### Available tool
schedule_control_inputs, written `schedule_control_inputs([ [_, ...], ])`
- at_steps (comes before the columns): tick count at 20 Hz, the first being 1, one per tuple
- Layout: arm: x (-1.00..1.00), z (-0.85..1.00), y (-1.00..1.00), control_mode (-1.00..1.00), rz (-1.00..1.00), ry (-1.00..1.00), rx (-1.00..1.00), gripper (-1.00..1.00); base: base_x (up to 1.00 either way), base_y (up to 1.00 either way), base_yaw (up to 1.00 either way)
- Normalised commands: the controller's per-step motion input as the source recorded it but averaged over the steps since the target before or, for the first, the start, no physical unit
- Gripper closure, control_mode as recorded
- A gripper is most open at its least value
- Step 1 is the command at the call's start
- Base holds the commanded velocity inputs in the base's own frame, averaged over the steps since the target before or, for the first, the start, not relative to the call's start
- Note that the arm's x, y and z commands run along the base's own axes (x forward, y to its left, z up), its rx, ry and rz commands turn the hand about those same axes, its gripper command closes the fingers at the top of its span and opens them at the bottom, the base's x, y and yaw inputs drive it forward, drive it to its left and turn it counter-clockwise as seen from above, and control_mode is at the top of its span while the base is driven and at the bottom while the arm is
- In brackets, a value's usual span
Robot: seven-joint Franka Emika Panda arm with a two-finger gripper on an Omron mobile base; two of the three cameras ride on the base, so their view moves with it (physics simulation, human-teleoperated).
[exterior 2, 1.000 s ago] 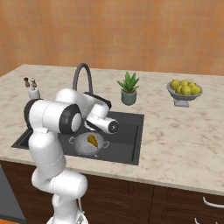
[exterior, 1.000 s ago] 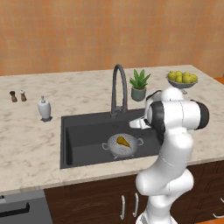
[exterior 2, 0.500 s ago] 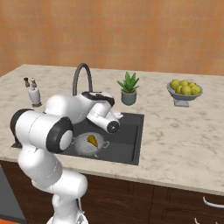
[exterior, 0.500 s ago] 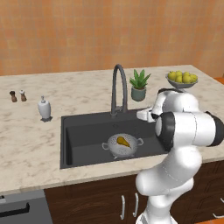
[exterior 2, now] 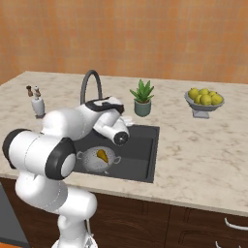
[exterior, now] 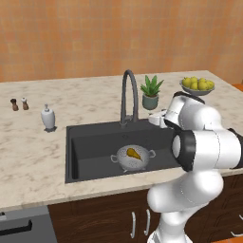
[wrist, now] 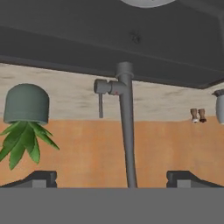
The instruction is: Put the colander in the sink, put the pear in the colander, and turn on the sink faucet and pour water over the colander.
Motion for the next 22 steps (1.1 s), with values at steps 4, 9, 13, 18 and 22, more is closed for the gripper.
schedule_control_inputs([
  [4, 0.00, 0.02, 0.23, -1.00, 0.06, 0.00, -0.03, -1.00, 0.00, 0.00, 0.00],
  [9, 0.01, 0.00, 0.16, -1.00, 0.16, 0.00, -0.04, -1.00, 0.00, 0.00, 0.00],
  [13, 0.13, 0.00, 0.00, -1.00, 0.16, -0.04, 0.00, -1.00, 0.00, 0.00, 0.00],
  [18, 0.27, 0.00, 0.00, -1.00, 0.13, -0.05, 0.00, -1.00, 0.00, 0.00, 0.00],
  [22, 0.27, -0.02, 0.01, -1.00, 0.08, -0.04, 0.00, -1.00, 0.00, 0.00, 0.00],
])
